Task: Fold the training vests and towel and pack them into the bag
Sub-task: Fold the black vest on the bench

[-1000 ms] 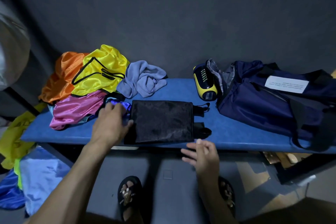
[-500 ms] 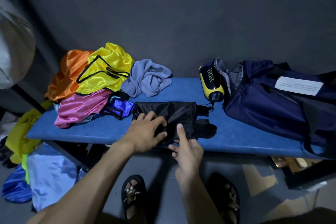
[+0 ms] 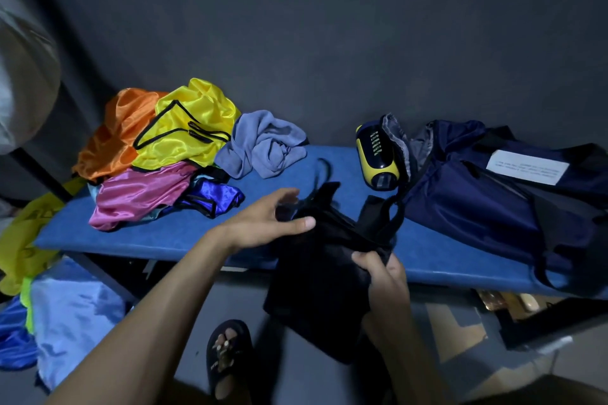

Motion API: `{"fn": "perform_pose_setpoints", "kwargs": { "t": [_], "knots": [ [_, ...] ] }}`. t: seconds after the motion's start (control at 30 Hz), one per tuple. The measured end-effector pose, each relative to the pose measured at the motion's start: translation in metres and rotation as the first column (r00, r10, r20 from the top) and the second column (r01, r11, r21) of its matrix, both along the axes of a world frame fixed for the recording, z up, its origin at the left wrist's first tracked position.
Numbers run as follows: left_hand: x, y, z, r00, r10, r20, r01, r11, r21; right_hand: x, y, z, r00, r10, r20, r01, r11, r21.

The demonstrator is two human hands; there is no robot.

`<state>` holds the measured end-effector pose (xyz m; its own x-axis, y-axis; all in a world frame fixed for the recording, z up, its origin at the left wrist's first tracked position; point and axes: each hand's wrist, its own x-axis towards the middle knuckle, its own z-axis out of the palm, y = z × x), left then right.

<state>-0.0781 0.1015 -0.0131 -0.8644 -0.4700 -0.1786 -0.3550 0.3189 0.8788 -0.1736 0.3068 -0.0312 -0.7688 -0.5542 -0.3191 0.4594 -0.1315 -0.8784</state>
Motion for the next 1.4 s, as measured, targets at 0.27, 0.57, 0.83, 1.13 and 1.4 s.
{"fn": "perform_pose_setpoints", "kwargs": {
  "t": [0.27, 0.57, 0.83, 1.13, 1.4],
  "knots": [
    [0.003, 0.007, 0.005, 0.957, -0.088, -0.278, 0.227, 0.823, 0.521, -0.049, -0.006, 0.043, 0.961, 0.276, 0.02, -0.274, 0.958, -0.083],
    [-0.024, -0.036, 0.067, 0.705, 0.086, -0.704, -0.33, 0.919, -0.218, -0.117, -0.088, 0.11, 0.293, 0.321, -0.9, -0.398, 0.897, 0.19],
    [0.016, -0.045, -0.063, 0.98, -0.175, -0.096, 0.057, 0.706, -0.706, -0.128, -0.059, -0.027, -0.232, 0.606, -0.761, -0.082, 0.767, 0.636],
    [0.039, -0.013, -0.062, 0.979, -0.199, -0.046, 0.091, 0.63, -0.771, -0.118, -0.034, -0.001, -0.435, 0.705, -0.56, -0.089, 0.585, 0.806],
    [0.04, 0.015, -0.059, 0.98, -0.17, -0.106, 0.001, 0.536, -0.844, -0.099, -0.035, 0.002, -0.53, 0.699, -0.48, 0.054, 0.593, 0.803]
  ]
}}
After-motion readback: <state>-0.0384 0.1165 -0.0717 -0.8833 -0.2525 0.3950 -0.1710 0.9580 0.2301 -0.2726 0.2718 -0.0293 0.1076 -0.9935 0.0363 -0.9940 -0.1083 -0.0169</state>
